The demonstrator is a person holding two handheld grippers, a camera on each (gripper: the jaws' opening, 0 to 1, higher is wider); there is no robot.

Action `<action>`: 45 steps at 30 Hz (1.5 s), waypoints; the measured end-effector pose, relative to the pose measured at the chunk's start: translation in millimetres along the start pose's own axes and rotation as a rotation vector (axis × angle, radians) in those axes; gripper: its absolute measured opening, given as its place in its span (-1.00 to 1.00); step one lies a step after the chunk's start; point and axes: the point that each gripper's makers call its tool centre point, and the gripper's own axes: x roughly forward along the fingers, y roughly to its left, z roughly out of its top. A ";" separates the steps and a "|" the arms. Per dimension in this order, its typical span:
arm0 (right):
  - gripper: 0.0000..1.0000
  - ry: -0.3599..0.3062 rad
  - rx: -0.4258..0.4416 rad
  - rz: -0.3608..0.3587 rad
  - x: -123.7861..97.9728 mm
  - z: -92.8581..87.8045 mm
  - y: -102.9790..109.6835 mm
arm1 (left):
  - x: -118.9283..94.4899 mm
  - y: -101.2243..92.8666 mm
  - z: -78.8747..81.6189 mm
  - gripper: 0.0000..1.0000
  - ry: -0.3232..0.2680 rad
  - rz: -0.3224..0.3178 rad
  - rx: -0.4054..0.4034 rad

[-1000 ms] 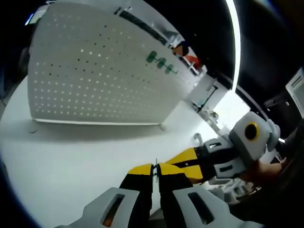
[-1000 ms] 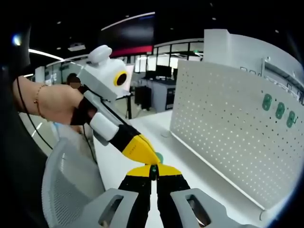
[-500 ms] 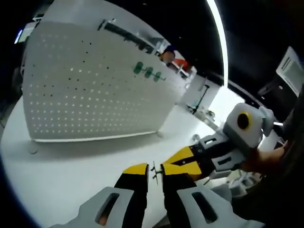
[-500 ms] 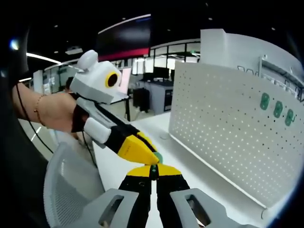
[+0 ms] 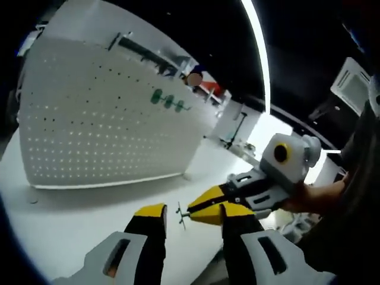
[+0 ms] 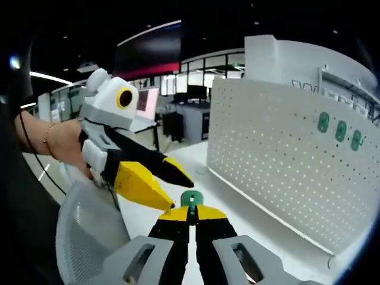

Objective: Insert the hook assembly into the mounting plate slot until the hook locks in place.

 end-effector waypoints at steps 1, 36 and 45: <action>-1.00 -0.002 0.001 -0.002 -0.7 0.4 -0.2 | 0.7 -1.3 -0.1 -0.05 -0.001 -0.002 0.004; -1.00 -0.050 0.034 -0.025 -6.3 14.3 -6.7 | 8.8 -33.3 3.3 0.95 -0.045 -0.005 0.084; -1.00 -0.065 0.045 -0.040 -6.8 18.3 -10.1 | 8.5 -35.5 3.0 1.00 -0.049 0.008 0.121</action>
